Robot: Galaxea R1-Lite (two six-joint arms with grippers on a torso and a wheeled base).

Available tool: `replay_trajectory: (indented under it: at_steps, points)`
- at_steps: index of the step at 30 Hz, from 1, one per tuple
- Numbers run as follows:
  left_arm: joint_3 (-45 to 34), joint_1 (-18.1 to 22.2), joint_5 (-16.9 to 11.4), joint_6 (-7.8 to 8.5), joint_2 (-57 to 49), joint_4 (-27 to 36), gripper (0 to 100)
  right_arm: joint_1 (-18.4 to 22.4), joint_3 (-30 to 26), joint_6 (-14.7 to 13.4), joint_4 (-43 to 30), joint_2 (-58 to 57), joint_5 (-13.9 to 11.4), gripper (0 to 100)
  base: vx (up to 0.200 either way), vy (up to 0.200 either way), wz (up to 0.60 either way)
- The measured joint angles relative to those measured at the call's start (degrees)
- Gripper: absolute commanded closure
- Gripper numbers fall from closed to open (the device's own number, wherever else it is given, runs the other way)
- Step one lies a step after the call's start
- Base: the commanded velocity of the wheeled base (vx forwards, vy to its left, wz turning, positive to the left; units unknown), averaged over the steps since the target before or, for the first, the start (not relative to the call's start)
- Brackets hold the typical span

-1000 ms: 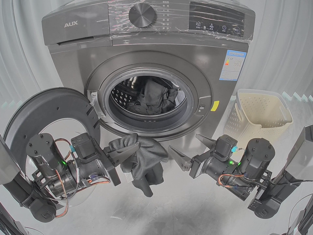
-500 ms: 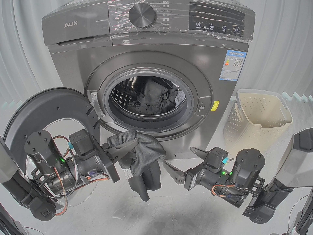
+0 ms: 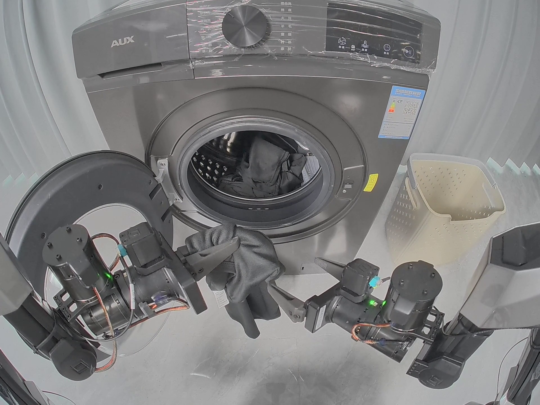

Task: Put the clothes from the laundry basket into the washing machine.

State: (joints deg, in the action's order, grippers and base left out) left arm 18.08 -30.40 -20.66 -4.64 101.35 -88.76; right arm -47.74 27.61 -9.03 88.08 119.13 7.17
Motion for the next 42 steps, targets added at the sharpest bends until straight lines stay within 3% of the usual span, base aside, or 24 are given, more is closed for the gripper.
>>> replay_trajectory:
  at_steps: [6,18,28,42]
  points:
    - [0.02,0.06,0.02,0.0,0.0,0.0,100,-0.85,-2.34,-0.05,-0.05,0.17,-0.06,0,0.0,0.0,0.0]
    - [-0.39,-0.1,-0.11,0.0,0.07,0.02,100,1.29,5.66,-0.38,-0.09,0.3,1.04,0,0.0,0.0,0.0]
    - [-0.59,-0.24,-0.16,0.02,0.09,0.02,100,3.08,6.47,-0.46,-0.11,-1.07,0.95,0,0.0,0.0,0.0]
    - [-0.48,-0.33,-0.18,0.0,0.09,0.02,100,1.22,9.81,-0.44,0.02,2.97,0.84,0,0.0,0.0,0.0]
